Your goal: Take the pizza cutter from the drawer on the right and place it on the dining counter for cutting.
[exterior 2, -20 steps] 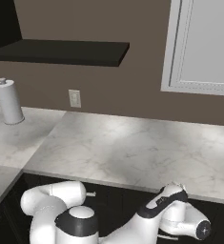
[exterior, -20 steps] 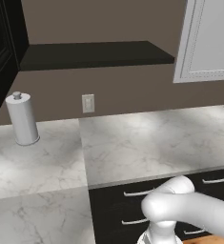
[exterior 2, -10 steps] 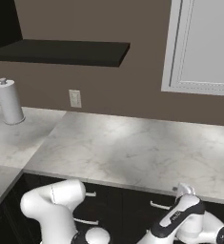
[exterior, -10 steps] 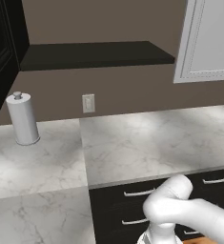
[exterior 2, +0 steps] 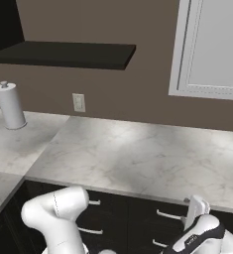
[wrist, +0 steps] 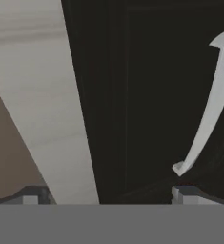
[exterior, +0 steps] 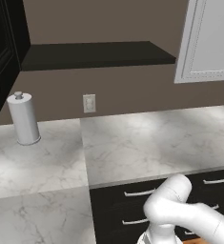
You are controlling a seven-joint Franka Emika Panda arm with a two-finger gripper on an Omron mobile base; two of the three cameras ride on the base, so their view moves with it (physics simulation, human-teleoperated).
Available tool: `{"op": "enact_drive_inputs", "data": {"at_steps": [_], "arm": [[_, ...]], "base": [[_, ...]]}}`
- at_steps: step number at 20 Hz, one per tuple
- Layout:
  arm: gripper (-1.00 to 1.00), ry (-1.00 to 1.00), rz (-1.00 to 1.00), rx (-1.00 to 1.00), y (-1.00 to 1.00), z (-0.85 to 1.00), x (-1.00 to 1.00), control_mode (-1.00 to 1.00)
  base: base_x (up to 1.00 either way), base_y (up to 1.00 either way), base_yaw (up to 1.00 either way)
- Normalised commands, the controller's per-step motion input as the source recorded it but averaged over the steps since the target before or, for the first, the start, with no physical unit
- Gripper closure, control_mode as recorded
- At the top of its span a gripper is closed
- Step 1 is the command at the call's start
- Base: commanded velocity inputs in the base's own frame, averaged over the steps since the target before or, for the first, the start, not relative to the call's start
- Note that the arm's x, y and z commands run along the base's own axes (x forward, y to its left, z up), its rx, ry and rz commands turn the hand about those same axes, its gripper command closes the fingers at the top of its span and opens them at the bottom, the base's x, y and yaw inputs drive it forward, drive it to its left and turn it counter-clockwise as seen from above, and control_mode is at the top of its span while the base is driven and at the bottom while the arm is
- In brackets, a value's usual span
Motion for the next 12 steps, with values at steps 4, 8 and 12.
{"op": "enact_drive_inputs", "data": {"at_steps": [4,8,12], "arm": [[-1.0,-0.14,-0.16,0.0,-0.08,-0.76,-0.75,-1.0],[-1.0,-0.1,-0.19,0.0,-0.03,-0.58,-0.71,-1.0],[-1.0,-0.09,-0.23,0.0,0.1,-0.25,0.04,-1.0]], "base": [[0.0,0.0,0.0],[0.0,0.0,0.0],[0.0,0.0,0.0]]}}
